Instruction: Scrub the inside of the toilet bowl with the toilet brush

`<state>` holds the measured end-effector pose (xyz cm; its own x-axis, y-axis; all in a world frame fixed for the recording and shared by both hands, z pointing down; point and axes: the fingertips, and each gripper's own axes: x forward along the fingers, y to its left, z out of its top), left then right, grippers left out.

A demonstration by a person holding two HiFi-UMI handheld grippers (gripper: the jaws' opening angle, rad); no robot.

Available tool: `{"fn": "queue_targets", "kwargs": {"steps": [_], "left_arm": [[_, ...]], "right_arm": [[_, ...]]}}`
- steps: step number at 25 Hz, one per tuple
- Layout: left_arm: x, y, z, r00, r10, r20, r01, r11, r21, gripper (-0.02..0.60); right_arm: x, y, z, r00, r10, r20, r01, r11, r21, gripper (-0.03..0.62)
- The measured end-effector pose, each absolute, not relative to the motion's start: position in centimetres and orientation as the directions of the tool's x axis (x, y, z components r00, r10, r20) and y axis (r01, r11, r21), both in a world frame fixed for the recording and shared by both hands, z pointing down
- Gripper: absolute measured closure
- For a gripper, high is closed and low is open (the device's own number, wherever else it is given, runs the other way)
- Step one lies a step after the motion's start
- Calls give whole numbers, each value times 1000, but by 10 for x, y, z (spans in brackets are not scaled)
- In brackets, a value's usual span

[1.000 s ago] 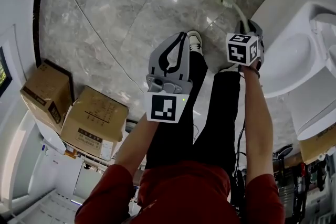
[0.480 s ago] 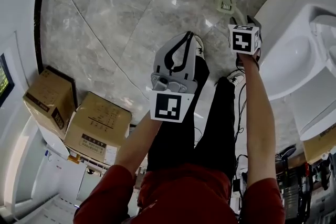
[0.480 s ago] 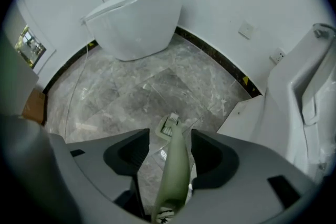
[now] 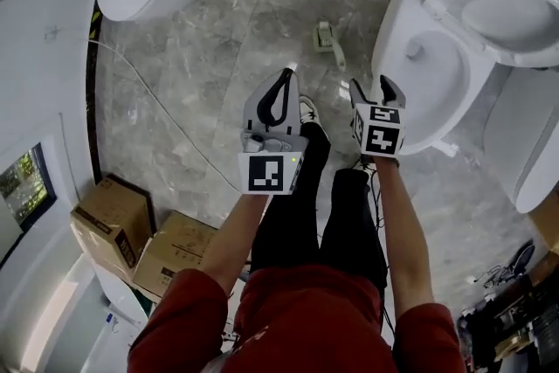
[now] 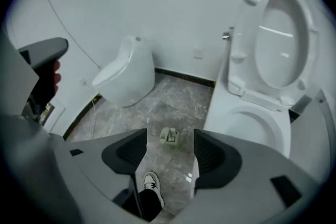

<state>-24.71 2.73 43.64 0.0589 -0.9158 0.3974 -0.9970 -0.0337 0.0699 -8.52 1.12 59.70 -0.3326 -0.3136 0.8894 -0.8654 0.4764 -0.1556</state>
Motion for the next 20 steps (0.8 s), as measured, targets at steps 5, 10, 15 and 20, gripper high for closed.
{"fn": "queue_targets", "kwargs": {"steps": [5,10,15,20], "left_arm": [[-169,4,344,84,-964,251,-996,-85,8,584],[-79,38,263,55,-960,274,-996,-72,-54,584],[3,61,164,155,-963,219,-985,-169,-44,584],[41,69,62,262,-961,87,-963,-266,-37,584]], "right_arm": [[35,23,484,-344,-489,802,-918,353,-179,318],[176,49,369,-313,-639,702,-947,262,-183,318],[262,50,232,-281,-823,494,-960,235,-154,332],[292,63,95,-244,-937,252,-969,224,-105,378]]}}
